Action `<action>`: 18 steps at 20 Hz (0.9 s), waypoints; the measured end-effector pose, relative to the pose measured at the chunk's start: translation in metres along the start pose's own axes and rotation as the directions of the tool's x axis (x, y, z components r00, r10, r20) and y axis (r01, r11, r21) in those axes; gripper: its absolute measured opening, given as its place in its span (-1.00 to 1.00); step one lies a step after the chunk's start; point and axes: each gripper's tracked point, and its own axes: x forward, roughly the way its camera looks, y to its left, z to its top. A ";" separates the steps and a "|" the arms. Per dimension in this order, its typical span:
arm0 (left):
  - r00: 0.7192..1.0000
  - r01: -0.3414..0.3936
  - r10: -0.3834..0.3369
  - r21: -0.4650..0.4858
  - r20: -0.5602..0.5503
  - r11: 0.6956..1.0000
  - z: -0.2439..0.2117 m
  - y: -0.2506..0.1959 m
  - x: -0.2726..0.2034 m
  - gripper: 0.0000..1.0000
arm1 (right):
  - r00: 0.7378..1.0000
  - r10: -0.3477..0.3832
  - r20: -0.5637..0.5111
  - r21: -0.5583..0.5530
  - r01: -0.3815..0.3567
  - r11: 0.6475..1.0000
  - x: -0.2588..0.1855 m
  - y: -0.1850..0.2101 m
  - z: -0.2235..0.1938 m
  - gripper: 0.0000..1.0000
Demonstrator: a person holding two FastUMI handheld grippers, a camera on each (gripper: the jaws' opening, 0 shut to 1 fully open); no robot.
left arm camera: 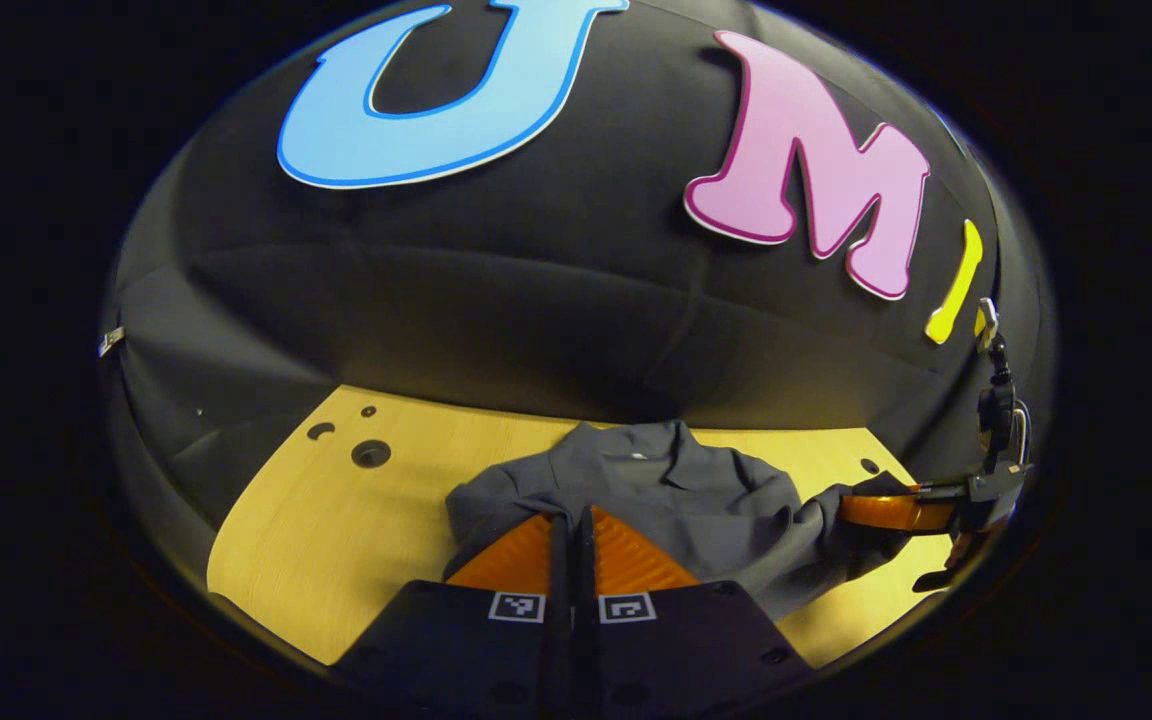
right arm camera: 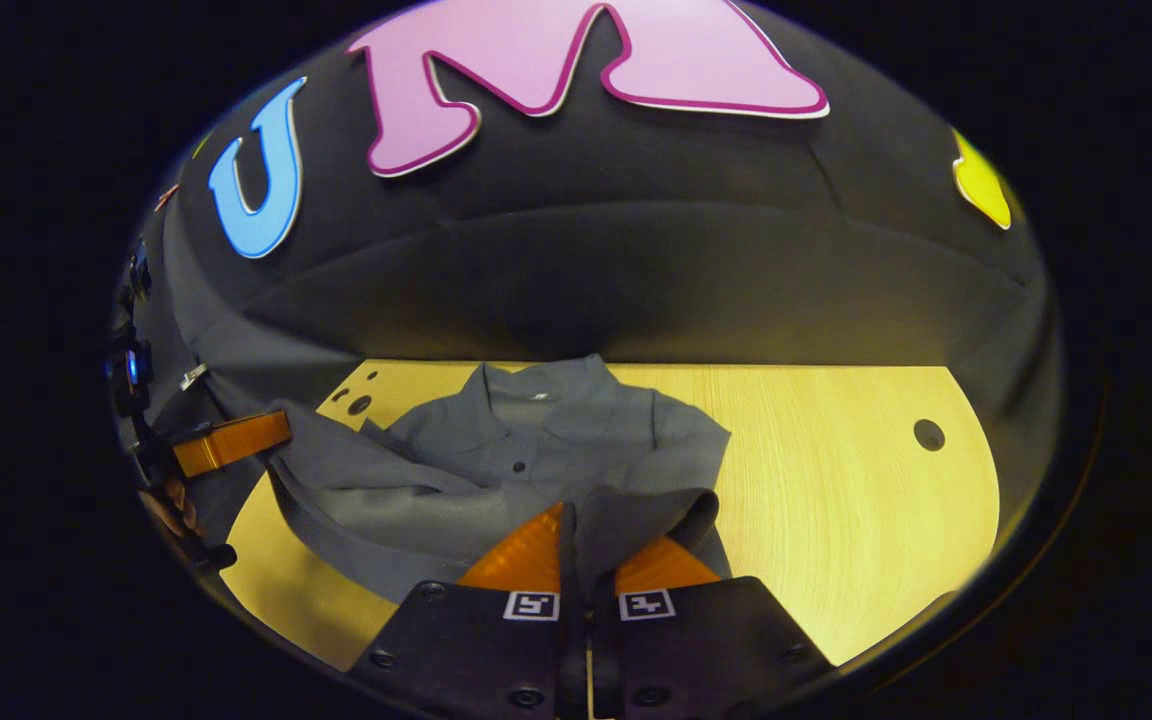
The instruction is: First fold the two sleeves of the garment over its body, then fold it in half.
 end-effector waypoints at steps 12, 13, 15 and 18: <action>0.998 -0.041 0.040 0.038 0.039 0.998 -0.011 0.018 0.077 -0.89 | 0.999 -0.044 -0.013 0.068 0.045 0.997 0.079 -0.024 -0.001 -0.86; 0.998 -0.048 0.047 0.046 0.034 0.998 -0.012 0.016 0.079 -0.89 | 0.999 -0.047 -0.022 0.076 0.048 0.996 0.080 -0.026 -0.003 -0.87; 0.996 -0.087 0.087 0.063 0.000 0.994 -0.023 0.017 0.079 -0.87 | 0.998 -0.052 -0.040 0.083 0.055 0.995 0.083 -0.027 -0.010 -0.80; 0.992 -0.115 0.118 0.075 -0.036 0.991 -0.034 0.005 0.071 -0.68 | 0.996 -0.073 -0.045 0.055 0.075 0.996 0.081 -0.027 -0.012 -0.46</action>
